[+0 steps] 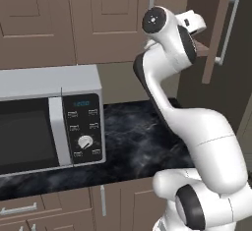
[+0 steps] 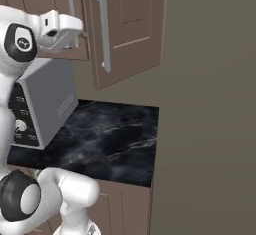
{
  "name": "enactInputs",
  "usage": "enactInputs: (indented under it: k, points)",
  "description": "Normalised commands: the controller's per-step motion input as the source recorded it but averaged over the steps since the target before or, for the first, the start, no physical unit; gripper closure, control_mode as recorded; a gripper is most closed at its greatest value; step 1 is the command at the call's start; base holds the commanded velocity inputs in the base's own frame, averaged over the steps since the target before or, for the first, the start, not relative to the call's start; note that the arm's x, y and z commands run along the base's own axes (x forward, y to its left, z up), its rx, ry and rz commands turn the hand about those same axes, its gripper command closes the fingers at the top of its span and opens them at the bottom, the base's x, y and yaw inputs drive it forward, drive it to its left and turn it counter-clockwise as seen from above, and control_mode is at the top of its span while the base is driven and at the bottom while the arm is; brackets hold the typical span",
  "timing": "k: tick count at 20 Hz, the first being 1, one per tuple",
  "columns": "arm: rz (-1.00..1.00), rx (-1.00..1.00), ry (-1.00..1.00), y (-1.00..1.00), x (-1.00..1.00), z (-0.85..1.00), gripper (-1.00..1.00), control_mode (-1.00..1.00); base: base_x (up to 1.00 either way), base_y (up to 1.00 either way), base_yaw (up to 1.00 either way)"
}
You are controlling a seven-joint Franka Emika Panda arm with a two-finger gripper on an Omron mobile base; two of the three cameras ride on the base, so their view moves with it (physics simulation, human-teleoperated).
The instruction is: Move the shaker and ketchup from the cabinet to the dining counter.
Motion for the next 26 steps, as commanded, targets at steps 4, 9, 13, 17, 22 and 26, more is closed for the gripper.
enactInputs:
  k: [4, 9, 13, 17, 22, 26]
  points:
    - [-0.14, -0.21, 0.07, -0.3, 0.61, -0.09, -1.0, -1.0, 0.0, 0.0, 0.0]
    - [-0.16, -0.17, 0.04, -0.47, 0.29, 0.0, -1.0, -1.0, 0.0, 0.0, 0.0]
    - [-0.18, -0.12, 0.01, -0.68, 0.01, 0.0, -1.0, -1.0, 0.0, 0.0, 0.0]
    - [-0.19, -0.08, 0.01, -0.83, -0.14, 0.0, -1.0, -1.0, 0.0, 0.0, 0.0]
    - [-0.2, -0.06, 0.0, -0.95, -0.54, 0.0, -1.0, -1.0, 0.0, 0.0, 0.0]
    - [-0.18, -0.02, 0.0, -0.99, -0.61, 0.0, -1.0, -1.0, 0.0, 0.0, 0.0]
